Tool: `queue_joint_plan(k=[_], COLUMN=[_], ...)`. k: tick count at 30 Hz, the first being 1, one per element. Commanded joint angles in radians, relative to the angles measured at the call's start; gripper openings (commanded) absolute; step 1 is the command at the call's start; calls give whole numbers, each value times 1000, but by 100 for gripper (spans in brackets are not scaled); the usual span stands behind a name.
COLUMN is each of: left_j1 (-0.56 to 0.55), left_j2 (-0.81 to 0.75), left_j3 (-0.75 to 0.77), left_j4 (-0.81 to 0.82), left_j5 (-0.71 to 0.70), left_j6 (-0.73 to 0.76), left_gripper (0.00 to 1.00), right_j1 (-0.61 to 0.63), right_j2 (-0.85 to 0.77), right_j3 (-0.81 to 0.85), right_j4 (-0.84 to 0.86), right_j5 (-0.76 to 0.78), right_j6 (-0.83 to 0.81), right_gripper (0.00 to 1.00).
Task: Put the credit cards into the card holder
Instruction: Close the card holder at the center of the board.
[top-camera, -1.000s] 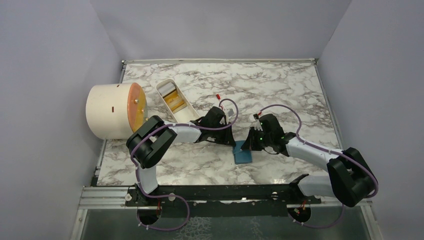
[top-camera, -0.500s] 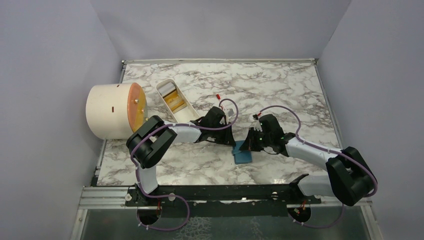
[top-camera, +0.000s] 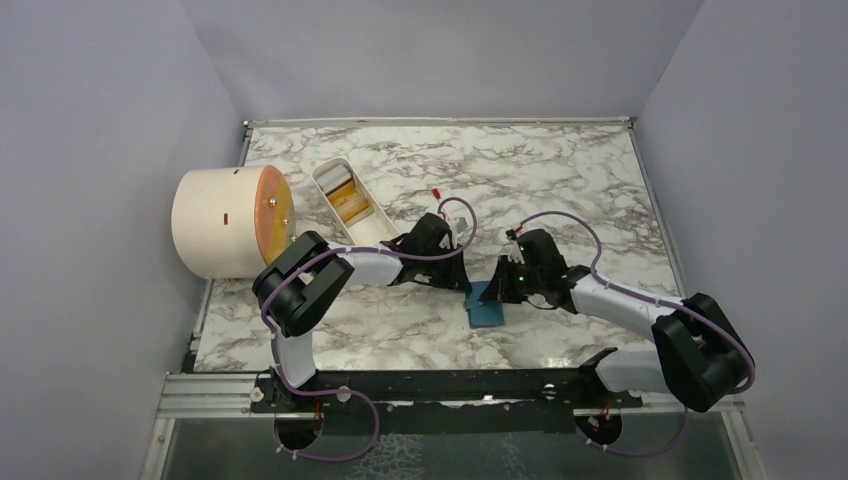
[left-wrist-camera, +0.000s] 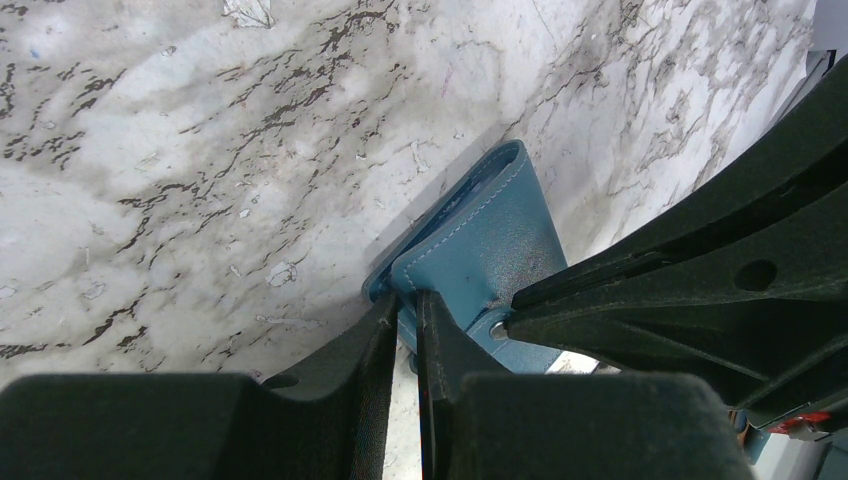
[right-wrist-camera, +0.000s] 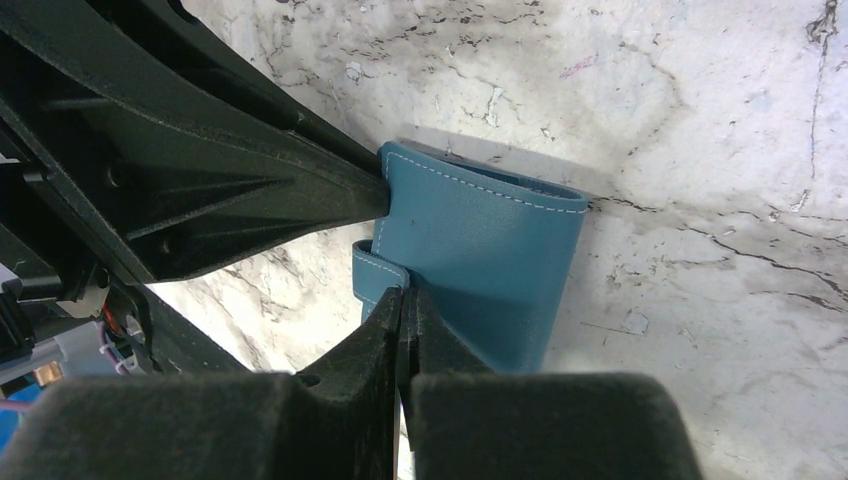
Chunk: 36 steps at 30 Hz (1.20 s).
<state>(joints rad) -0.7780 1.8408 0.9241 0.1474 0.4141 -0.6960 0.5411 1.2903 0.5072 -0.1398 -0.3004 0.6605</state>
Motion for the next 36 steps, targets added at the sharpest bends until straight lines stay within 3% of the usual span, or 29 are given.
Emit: queue_joint_plan(k=[1, 14, 36], left_j1=[2, 3, 3], left_j2=[31, 37, 23], left_j3=[0, 6, 7], left_j4=[-58, -60, -67], left_j5=[-57, -59, -62], left_j6=[33, 35, 34], left_gripper=[15, 15, 15], right_j1=[-3, -3, -2], right_j2=[20, -25, 33], right_j3=[-21, 7, 15], right_j4=[-36, -92, -70], right_j5=[69, 100, 96], right_j6=[-28, -61, -84], right_gripper=[1, 1, 1])
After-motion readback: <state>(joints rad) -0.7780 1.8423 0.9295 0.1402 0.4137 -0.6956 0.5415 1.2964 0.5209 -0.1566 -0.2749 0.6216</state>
